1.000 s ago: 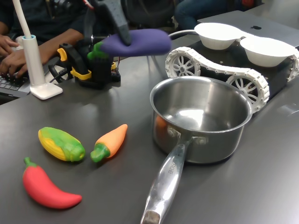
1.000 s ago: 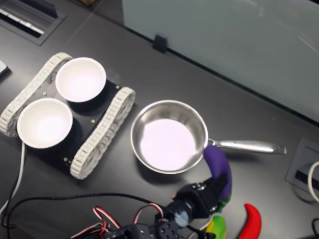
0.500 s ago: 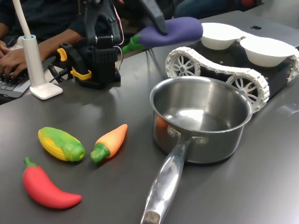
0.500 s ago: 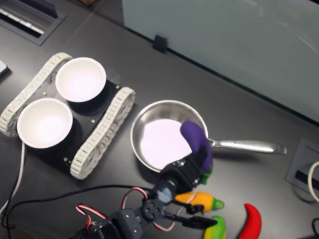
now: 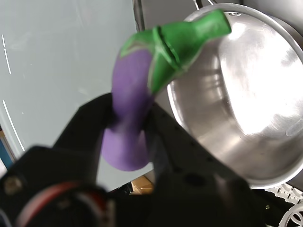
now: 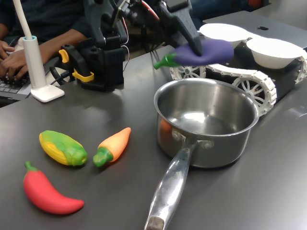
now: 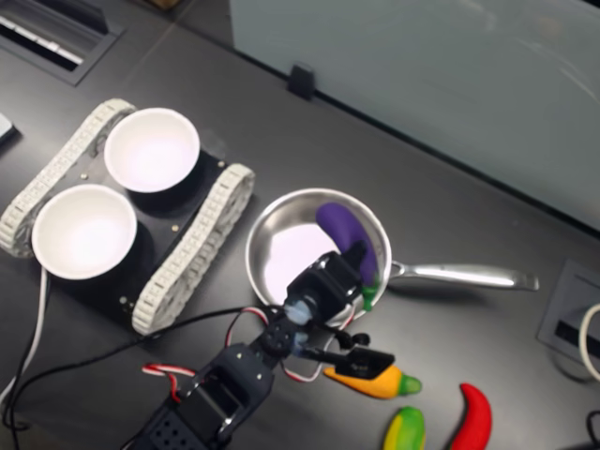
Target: Pick up the brinjal and place them in the pan
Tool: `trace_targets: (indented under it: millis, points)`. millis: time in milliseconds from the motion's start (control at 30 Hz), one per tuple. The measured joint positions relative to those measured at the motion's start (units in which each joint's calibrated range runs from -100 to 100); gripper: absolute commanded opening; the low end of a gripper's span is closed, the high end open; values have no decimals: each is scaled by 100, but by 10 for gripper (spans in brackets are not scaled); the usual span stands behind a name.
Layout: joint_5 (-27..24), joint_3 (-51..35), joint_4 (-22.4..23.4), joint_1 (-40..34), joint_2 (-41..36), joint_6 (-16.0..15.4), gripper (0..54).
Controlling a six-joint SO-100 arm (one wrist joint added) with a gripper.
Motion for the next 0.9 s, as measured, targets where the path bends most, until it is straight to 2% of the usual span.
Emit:
trace_targets:
  millis: [367,567,900]
  points:
    - [0,190,-246,-803,471,303,0]
    - [0,489,-586,-858,631,450,0]
    - [0,760,-892,-968,800,505,0]
